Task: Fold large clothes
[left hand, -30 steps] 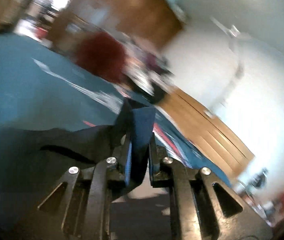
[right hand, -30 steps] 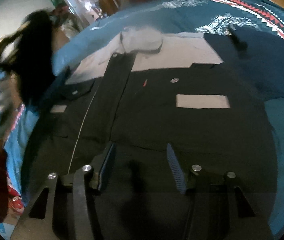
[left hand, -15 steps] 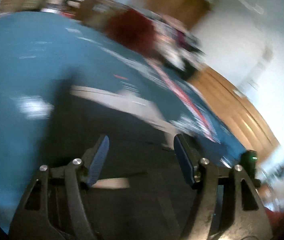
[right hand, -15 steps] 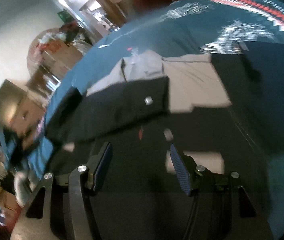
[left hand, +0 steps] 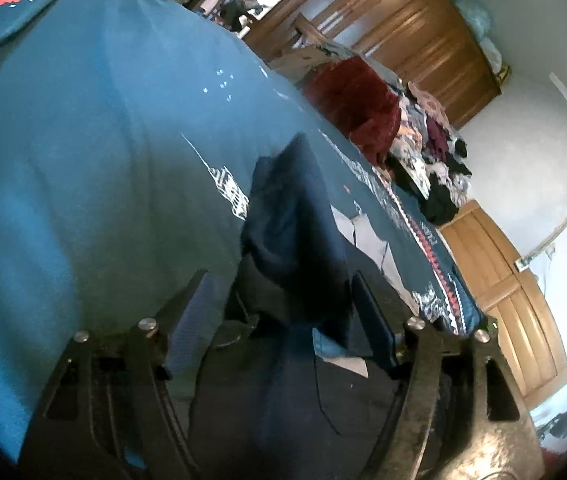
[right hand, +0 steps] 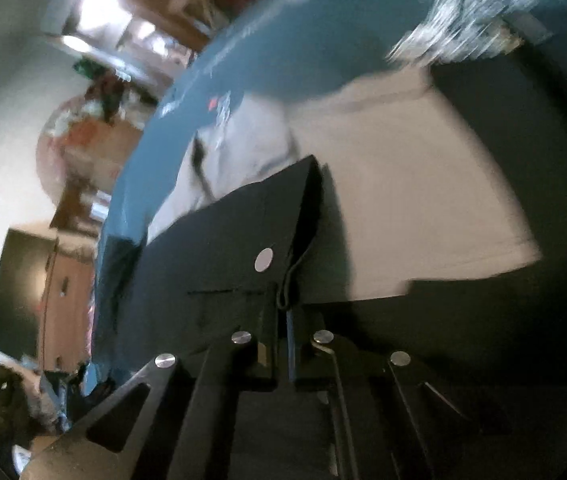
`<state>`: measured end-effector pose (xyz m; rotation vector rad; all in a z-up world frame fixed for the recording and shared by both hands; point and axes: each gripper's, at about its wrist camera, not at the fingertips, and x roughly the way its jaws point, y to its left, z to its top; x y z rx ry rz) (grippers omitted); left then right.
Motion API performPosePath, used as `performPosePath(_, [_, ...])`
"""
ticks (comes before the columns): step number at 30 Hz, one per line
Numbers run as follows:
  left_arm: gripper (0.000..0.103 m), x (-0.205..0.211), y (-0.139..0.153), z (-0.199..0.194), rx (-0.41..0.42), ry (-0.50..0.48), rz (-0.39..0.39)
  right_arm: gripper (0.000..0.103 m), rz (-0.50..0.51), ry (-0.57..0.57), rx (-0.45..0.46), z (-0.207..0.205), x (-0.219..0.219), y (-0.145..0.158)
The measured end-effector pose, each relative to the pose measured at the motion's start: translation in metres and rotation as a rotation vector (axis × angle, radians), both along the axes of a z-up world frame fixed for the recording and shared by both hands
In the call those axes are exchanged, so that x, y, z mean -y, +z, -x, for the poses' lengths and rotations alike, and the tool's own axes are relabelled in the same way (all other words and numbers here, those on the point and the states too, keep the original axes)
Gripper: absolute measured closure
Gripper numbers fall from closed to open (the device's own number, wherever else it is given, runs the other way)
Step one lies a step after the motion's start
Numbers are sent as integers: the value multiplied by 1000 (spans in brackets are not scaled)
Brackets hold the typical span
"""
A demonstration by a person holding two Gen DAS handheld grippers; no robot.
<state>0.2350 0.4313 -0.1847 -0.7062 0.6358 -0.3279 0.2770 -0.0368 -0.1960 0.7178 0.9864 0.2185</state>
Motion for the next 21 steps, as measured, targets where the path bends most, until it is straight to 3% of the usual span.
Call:
performPosePath(3, [28, -11, -1, 7, 6, 49, -4, 100, 69, -82, 18, 22, 29, 8])
performPosePath(5, [28, -6, 4, 2, -18, 78, -61, 100, 72, -74, 20, 24, 34, 8])
performPosePath(7, [28, 14, 20, -10, -29, 66, -213, 100, 91, -55, 16, 22, 32, 7])
performPosePath(10, [27, 54, 44, -30, -2, -43, -401, 100, 103, -62, 20, 24, 37, 6])
performPosePath(12, [22, 88, 43, -57, -67, -127, -591, 100, 108, -73, 12, 29, 42, 2])
performPosePath(13, [19, 100, 29, -71, -130, -171, -648, 100, 117, -70, 1, 29, 44, -2])
performPosePath(16, [18, 116, -20, -101, -286, -269, -691, 99, 152, -41, -35, 29, 41, -19])
performPosePath(17, [18, 117, -16, -98, -266, -260, -693, 99, 141, -40, -33, 31, 44, -19])
performPosePath(19, [23, 113, 3, -83, -195, -256, -650, 74, 137, -55, -25, 46, 56, -3])
performPosePath(21, [23, 107, 17, -65, -131, -237, -587, 68, 97, -96, 63, 79, 87, 25])
